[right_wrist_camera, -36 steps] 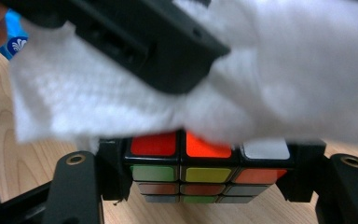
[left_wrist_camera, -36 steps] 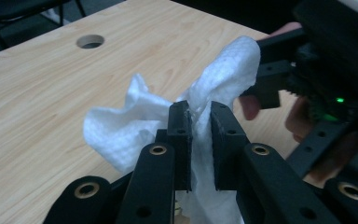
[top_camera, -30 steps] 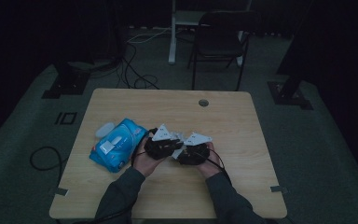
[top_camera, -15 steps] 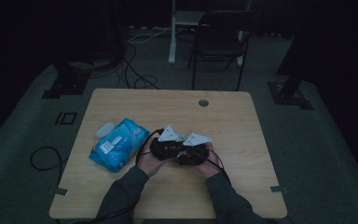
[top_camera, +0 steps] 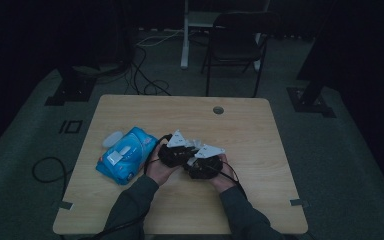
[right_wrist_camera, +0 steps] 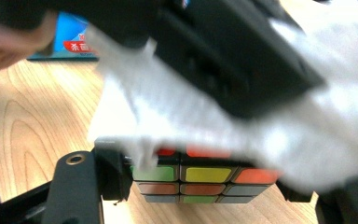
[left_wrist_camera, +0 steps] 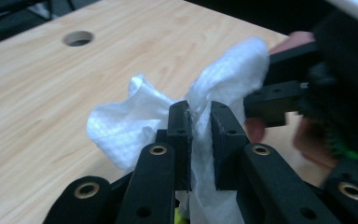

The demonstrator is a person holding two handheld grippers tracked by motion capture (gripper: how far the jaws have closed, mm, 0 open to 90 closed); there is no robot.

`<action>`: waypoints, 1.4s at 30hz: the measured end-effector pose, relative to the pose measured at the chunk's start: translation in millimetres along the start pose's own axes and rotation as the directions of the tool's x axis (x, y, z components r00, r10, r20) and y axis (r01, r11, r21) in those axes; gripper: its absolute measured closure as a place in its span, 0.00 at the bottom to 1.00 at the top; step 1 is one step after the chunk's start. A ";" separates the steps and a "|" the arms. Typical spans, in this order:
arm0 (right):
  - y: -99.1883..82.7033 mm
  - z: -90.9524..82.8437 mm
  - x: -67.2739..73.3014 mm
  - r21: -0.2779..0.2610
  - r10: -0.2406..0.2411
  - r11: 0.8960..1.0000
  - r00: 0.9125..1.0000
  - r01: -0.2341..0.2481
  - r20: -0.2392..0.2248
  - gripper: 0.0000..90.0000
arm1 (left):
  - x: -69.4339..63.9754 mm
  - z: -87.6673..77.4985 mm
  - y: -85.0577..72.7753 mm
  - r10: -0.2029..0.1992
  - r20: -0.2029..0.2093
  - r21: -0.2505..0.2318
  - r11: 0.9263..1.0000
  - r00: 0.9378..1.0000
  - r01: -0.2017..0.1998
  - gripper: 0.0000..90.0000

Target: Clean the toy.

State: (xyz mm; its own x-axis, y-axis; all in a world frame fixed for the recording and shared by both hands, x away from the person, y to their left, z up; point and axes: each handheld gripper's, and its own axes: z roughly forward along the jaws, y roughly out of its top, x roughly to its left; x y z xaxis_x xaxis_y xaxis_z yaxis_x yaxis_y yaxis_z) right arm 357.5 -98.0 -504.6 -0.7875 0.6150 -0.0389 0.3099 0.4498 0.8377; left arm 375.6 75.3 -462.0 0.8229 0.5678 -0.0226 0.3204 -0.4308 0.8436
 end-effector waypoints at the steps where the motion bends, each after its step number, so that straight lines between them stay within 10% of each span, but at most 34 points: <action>1: -0.1 -0.5 -0.7 -0.001 0.001 1.000 1.000 -0.001 0.000 0.38 | 2.3 -2.0 -0.3 -0.004 -0.011 0.000 1.000 1.000 0.004 0.91; 18: -2.1 -9.9 -16.5 -0.026 0.053 0.998 0.998 -0.052 0.034 0.38 | 12.1 -27.1 -10.7 -0.042 -0.074 -0.035 0.999 0.996 0.039 0.91; 42: -2.2 -12.3 -21.7 -0.032 0.090 0.996 0.995 -0.089 0.049 0.38 | -9.4 -19.9 -22.4 0.039 -0.090 0.042 0.998 0.995 -0.035 0.91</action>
State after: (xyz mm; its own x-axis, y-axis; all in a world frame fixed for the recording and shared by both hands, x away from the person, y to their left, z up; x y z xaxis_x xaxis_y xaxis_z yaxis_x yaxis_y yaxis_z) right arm 367.4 -120.4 -498.9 -0.7290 0.6844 0.0101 0.3612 0.3721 0.8550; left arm 351.4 93.6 -470.0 0.7892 0.6113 0.0586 0.3106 -0.4796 0.8207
